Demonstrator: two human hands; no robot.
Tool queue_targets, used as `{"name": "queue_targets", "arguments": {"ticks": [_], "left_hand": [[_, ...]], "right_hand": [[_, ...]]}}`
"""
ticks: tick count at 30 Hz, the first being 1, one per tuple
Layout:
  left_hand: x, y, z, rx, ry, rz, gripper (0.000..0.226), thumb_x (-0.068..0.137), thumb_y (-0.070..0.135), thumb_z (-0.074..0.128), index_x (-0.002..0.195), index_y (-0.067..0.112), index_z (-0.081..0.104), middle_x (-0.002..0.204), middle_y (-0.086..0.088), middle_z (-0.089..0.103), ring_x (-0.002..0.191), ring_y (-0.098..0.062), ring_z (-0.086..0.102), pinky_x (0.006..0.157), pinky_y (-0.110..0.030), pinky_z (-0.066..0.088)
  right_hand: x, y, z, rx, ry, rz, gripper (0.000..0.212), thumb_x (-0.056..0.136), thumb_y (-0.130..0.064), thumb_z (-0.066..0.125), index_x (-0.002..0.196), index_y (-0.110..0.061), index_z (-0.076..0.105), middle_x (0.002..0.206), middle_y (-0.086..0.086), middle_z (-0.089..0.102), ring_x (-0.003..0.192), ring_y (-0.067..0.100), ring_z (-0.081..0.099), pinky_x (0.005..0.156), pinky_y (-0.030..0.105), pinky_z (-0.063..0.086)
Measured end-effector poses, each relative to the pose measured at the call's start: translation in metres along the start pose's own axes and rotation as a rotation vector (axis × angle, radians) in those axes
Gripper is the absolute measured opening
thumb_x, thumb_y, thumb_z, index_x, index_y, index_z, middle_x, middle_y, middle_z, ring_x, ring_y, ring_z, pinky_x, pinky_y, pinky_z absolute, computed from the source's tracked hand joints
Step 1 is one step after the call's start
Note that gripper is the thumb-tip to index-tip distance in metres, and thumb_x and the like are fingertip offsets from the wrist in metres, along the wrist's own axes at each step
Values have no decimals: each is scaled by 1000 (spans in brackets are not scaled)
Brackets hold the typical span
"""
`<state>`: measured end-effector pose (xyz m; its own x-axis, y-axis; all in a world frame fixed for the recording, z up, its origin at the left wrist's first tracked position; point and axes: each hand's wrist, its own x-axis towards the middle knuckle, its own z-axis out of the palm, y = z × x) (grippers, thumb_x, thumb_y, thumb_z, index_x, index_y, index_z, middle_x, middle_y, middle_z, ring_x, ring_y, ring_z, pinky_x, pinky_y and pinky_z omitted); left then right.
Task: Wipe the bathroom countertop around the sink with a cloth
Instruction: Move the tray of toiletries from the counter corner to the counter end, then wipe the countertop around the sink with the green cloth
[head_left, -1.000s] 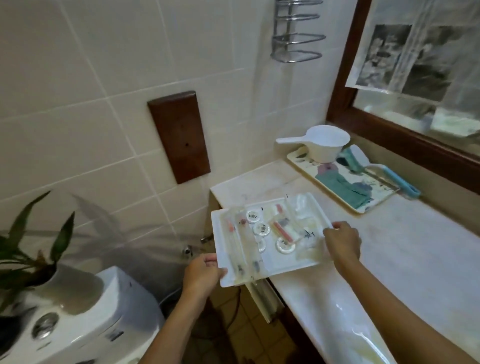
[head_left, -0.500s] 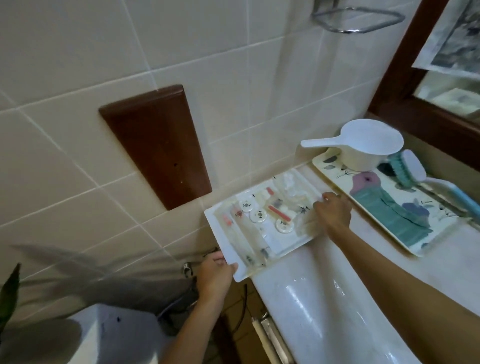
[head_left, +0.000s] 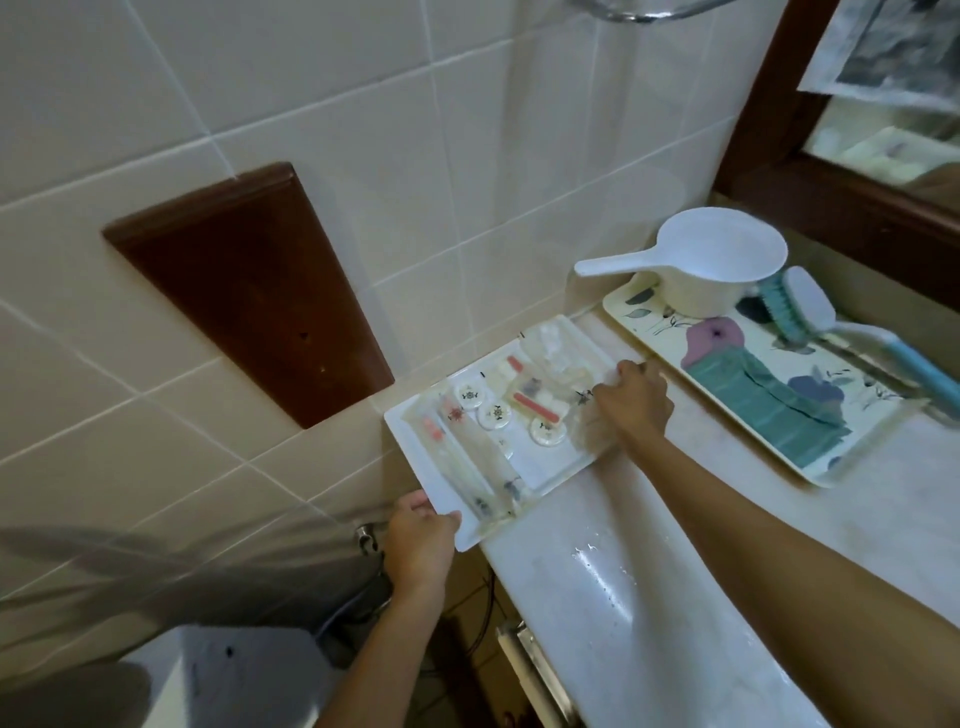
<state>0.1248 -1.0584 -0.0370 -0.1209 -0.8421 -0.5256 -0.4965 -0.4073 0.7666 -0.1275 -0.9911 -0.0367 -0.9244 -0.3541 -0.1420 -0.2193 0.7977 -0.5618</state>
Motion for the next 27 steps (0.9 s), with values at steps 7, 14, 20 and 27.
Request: {"name": "queue_targets", "arguments": {"ticks": [7, 14, 20, 27], "left_hand": [[-37, 8, 22, 163, 133, 412, 49, 83, 14, 71, 127, 24, 52, 125, 6, 41, 109, -15, 49, 79, -33, 55], [-57, 27, 91, 355, -339, 1006, 32, 83, 13, 58, 112, 27, 61, 115, 14, 52, 110, -7, 53, 88, -25, 47], [-43, 3, 143, 669, -596, 1237, 47, 79, 32, 46, 121, 20, 64, 134, 1, 57, 121, -18, 53, 97, -37, 48], [-30, -8, 155, 632, -590, 1267, 43, 76, 28, 55, 116, 20, 67, 136, 3, 54, 122, -17, 45, 103, -28, 32]], "right_hand": [[8, 55, -54, 4, 267, -115, 37, 83, -17, 52, 116, -4, 64, 121, 19, 56, 114, 37, 45, 92, 40, 35], [27, 122, -101, -322, 101, 88, 45, 87, -25, 59, 125, -3, 50, 131, 19, 48, 122, 36, 41, 93, 49, 39], [44, 127, -95, -338, 55, 254, 63, 89, -33, 61, 138, -4, 34, 144, 18, 32, 134, 35, 26, 103, 55, 28], [38, 123, -96, -307, 142, 255, 43, 84, -30, 67, 119, -13, 48, 130, 14, 46, 122, 31, 38, 92, 46, 29]]}}
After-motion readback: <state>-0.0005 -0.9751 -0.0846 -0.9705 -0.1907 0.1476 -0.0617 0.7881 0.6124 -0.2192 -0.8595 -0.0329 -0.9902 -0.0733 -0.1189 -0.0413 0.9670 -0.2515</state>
